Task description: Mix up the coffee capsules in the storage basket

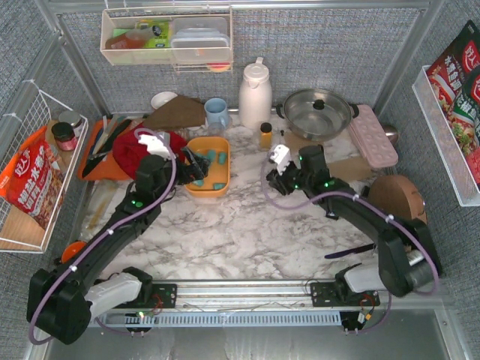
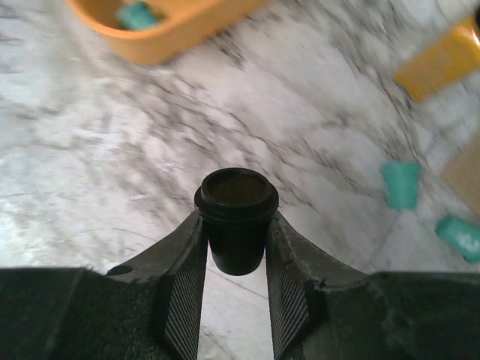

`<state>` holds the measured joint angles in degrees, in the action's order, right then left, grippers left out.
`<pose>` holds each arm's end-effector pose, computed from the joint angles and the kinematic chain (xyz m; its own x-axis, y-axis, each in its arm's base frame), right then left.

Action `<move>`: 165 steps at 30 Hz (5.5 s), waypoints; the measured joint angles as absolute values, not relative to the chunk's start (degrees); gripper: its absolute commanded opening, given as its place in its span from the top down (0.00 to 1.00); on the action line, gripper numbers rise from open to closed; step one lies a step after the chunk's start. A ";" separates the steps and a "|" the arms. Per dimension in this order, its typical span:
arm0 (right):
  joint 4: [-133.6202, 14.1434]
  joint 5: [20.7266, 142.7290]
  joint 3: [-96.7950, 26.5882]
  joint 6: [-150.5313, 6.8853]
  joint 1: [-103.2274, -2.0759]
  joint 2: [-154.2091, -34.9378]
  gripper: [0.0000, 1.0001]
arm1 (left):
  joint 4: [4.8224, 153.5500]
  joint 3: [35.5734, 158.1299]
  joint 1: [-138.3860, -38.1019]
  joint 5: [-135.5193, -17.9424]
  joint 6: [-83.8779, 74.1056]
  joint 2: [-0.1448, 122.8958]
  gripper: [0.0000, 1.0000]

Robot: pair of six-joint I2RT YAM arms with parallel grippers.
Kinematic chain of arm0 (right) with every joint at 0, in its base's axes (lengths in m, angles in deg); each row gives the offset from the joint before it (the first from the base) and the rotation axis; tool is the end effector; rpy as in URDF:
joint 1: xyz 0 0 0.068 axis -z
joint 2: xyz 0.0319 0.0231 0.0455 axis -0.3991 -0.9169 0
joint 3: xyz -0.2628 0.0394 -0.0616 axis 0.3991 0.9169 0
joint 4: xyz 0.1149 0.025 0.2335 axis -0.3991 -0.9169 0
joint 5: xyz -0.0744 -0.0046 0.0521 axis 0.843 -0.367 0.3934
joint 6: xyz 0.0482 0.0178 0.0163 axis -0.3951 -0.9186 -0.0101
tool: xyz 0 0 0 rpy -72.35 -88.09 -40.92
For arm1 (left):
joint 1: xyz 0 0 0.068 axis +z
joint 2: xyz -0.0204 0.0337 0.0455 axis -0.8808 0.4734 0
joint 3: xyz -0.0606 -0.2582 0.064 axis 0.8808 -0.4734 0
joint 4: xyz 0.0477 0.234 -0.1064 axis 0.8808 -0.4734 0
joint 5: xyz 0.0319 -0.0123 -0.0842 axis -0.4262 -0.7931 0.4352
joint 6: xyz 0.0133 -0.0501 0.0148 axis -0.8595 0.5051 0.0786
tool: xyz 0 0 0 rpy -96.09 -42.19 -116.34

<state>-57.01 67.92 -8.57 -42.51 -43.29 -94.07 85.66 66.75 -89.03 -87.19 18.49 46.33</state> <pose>0.2877 0.1173 0.2447 -0.1907 -0.4471 -0.8739 -0.7445 0.6461 -0.1681 0.2217 -0.1129 0.3045 -0.3662 -0.4554 -0.8115 0.2619 0.7864 -0.5595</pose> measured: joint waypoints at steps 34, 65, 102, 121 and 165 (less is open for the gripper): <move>-28.53 64.09 14.07 -34.42 -54.14 -75.32 0.74 | 93.18 76.14 -109.64 -71.56 12.02 67.09 0.21; -29.82 64.97 13.92 -34.27 -54.03 -73.48 0.43 | 94.97 77.70 -111.52 -71.52 15.28 70.33 0.62; -42.83 92.13 3.04 -47.05 -53.35 -78.46 0.28 | 86.36 76.80 -94.02 -95.30 15.46 74.37 0.58; -45.86 97.44 -1.51 -52.74 -50.79 -86.00 0.29 | 88.15 82.72 -90.08 -98.47 14.78 87.20 0.42; -80.44 85.49 -46.01 -39.60 -37.70 -129.19 0.39 | 85.38 67.60 -89.51 -92.24 13.16 54.22 0.01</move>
<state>-80.44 85.49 -46.01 -39.60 -37.70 -129.19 85.38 67.60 -89.51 -92.24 13.16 54.22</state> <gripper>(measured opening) 0.634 0.993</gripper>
